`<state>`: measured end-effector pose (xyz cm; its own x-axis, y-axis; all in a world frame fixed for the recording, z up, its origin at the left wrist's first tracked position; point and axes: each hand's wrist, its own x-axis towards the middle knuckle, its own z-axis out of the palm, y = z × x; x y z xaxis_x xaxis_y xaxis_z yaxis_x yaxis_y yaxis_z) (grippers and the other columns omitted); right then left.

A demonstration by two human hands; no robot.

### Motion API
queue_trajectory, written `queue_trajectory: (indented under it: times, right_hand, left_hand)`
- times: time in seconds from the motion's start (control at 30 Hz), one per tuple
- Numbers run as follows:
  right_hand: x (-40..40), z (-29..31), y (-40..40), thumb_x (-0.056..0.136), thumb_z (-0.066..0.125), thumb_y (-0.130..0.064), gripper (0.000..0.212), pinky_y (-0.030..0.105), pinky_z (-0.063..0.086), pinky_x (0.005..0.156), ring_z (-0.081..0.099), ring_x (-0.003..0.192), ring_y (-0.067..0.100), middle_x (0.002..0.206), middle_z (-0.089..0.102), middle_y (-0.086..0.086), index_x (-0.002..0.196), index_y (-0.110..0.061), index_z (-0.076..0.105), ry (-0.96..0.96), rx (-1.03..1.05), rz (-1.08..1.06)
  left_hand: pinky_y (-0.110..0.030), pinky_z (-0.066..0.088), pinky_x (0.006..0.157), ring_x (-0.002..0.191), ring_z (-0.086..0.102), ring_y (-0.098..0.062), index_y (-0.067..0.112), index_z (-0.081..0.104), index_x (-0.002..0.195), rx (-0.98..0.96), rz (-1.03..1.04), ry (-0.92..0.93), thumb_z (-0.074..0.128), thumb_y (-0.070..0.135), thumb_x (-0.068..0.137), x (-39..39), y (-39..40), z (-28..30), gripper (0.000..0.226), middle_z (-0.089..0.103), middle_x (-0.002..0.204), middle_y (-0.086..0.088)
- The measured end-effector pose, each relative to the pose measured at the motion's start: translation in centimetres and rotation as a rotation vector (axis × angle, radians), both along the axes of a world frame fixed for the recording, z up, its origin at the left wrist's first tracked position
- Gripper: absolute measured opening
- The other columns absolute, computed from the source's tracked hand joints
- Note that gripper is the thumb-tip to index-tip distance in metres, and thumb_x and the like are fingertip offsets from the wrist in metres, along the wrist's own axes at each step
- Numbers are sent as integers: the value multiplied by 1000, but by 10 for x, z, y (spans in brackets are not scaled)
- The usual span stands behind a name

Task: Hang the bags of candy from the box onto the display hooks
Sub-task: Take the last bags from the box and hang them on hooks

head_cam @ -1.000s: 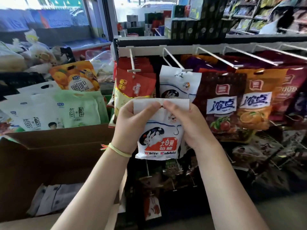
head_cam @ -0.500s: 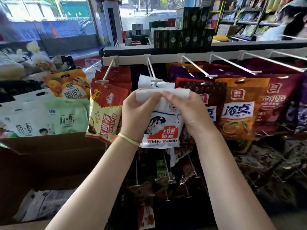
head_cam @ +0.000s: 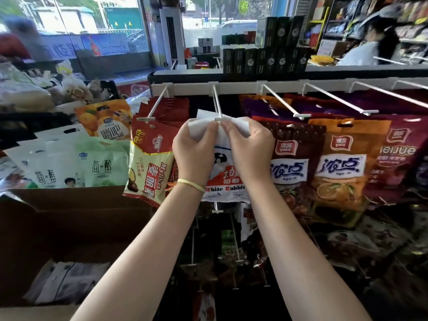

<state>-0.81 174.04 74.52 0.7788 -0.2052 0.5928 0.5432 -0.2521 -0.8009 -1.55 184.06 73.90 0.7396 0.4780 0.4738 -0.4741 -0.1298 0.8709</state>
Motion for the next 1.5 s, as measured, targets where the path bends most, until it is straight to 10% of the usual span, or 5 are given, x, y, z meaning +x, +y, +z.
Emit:
queue_trajectory:
  times: [0.43, 0.67, 0.93, 1.1, 1.5]
  right_hand:
    - [11, 4, -1, 95, 68, -21, 19, 26, 53, 60, 66, 65, 10, 68, 70, -4, 80, -13, 75, 90, 22, 30]
    - [7, -16, 1, 100, 59, -17, 17, 17, 47, 64, 60, 71, 6, 81, 68, -1, 97, -3, 68, -19, -155, -64]
    - [-13, -38, 10, 88, 70, -15, 37, 32, 46, 85, 52, 101, 23, 110, 56, 15, 118, 1, 56, -199, -262, -477]
    - [-38, -38, 29, 89, 61, -11, 7, 32, 45, 62, 54, 67, 19, 74, 58, 3, 90, -4, 62, -336, -266, -261]
    - [-93, -104, 208, 95, 55, -22, 18, 34, 47, 59, 57, 60, 13, 66, 62, -2, 82, -14, 66, 156, -485, 597]
  left_hand:
    - [-36, 55, 66, 62, 59, -4, 29, 62, 72, 10, 17, 74, 71, 14, 88, 5, -2, 6, 24, 63, 64, 14]
    - [-9, 43, 65, 67, 58, 14, 22, 59, 91, 172, 88, 104, 65, 15, 96, 3, -5, -6, 10, 61, 79, 17]
    - [-28, 24, 122, 144, 31, -39, -2, 40, 145, 663, 254, -199, 55, -9, 89, -31, -1, -49, 58, 34, 150, -30]
    - [-40, 56, 76, 90, 69, -24, 4, 73, 98, 706, 285, -309, 58, 6, 90, -58, 42, -38, 17, 71, 100, -9]
    - [-36, 55, 76, 84, 68, -24, 29, 75, 89, 640, 182, 806, 60, 23, 87, -90, 280, -139, 16, 74, 86, 1]
